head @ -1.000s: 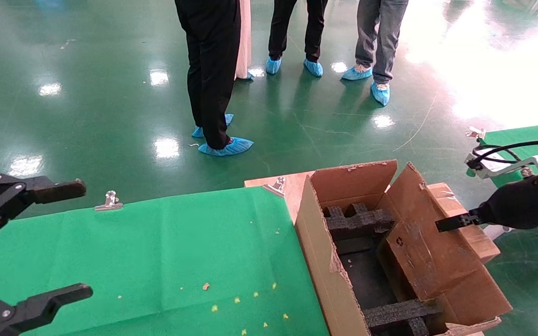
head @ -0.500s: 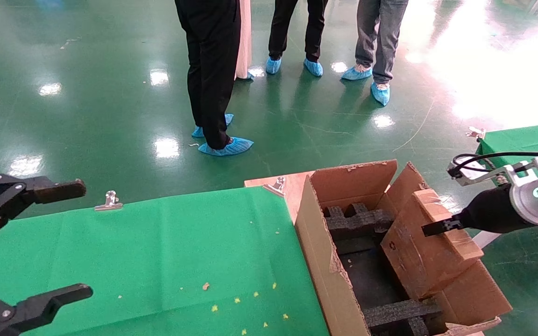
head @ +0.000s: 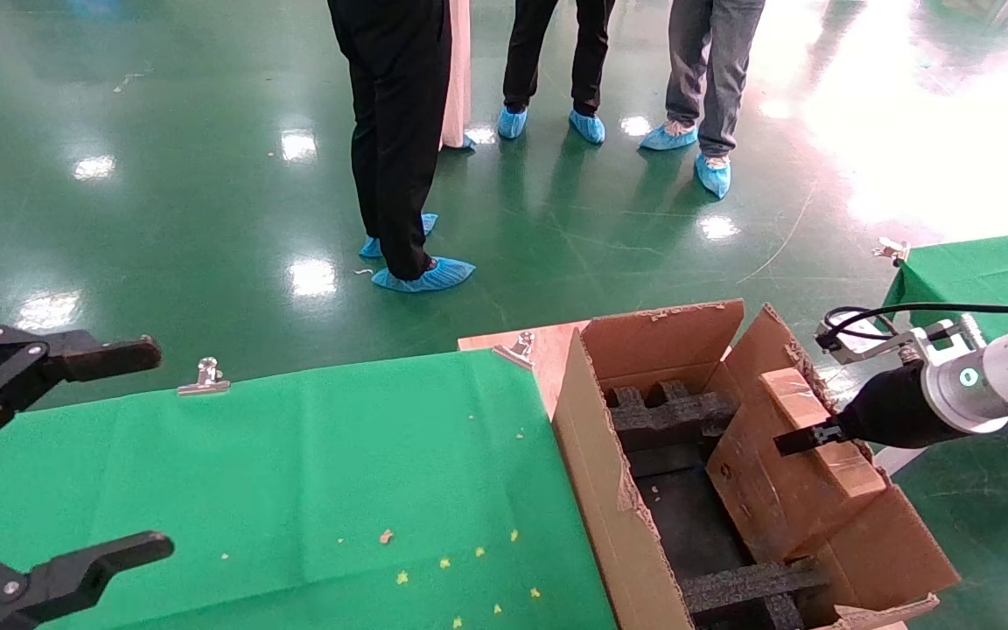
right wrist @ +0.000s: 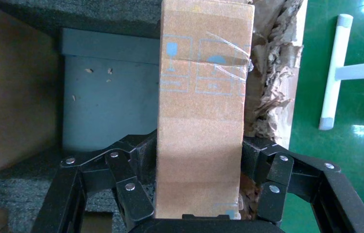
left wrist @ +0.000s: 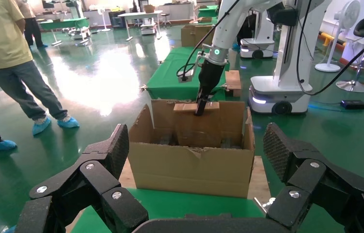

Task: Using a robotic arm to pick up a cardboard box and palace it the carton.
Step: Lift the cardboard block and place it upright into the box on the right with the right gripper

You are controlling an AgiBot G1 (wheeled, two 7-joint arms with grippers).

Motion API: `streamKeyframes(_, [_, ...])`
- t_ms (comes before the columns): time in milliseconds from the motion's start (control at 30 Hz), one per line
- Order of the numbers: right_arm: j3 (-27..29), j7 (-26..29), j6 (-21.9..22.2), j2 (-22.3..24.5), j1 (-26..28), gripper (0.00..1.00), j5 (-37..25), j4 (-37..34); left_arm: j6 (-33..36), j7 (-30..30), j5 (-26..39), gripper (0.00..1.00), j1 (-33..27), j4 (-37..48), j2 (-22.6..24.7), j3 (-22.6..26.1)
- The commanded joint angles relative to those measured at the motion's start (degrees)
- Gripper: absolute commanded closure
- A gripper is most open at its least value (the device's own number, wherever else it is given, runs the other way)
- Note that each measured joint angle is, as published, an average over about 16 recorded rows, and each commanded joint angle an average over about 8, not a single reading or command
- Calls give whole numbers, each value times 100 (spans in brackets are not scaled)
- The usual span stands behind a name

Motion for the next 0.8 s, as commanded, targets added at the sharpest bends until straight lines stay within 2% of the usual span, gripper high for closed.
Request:
streamKeyframes(33, [17, -50, 10, -47, -88, 100, 48, -76, 0, 0, 0, 0, 0, 0, 0, 0])
streamKeyframes(800, [150, -686, -222, -442, -842, 100, 420, -697, -2, 2, -3, 0, -1, 0, -2, 4])
